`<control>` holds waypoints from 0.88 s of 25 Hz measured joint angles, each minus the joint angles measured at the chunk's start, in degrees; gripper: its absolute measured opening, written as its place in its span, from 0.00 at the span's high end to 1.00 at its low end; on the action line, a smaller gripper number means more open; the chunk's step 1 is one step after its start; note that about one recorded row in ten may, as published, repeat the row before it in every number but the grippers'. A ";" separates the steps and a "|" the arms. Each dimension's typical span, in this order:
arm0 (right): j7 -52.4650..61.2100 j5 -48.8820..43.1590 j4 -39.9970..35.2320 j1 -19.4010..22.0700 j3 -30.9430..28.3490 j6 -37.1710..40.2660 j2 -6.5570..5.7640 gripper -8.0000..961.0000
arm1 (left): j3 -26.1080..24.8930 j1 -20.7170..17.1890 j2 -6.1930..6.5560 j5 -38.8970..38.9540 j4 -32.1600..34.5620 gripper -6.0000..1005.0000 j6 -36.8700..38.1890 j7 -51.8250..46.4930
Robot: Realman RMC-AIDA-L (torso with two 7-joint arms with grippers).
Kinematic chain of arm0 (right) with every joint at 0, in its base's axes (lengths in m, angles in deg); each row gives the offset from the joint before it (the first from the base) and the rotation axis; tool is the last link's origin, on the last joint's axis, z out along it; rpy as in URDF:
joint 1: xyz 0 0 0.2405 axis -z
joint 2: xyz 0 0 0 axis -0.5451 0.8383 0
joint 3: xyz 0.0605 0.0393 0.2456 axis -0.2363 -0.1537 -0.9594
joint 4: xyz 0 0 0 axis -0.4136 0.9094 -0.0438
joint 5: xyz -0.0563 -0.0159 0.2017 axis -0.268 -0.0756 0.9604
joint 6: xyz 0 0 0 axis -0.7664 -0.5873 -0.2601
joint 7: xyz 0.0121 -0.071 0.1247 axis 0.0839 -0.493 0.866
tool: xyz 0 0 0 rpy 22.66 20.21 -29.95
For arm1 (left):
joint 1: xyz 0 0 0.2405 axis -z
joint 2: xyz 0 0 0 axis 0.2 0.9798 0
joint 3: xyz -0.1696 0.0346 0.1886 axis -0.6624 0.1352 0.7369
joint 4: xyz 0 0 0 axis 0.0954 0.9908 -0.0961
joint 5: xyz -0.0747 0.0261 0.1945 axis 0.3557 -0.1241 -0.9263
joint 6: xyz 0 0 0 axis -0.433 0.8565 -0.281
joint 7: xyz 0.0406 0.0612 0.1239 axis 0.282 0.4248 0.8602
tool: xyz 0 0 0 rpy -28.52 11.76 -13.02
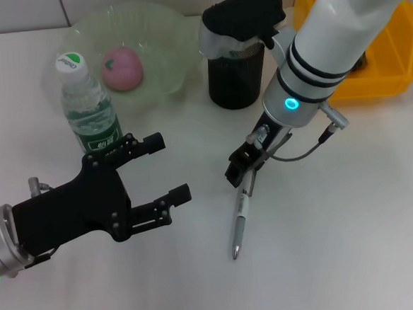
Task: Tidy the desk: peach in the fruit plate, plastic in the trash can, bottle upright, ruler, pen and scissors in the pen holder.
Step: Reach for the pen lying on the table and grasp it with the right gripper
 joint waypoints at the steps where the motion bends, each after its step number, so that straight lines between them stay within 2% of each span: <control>1: 0.00 0.07 0.42 -0.27 0.19 -0.09 0.00 0.47 | 0.00 0.00 0.03 0.00 0.01 0.17 -0.01 0.00; 22: 0.10 1.38 2.56 -1.44 1.86 -0.09 0.01 0.48 | 0.00 0.18 0.06 0.00 -0.09 0.17 -0.80 0.00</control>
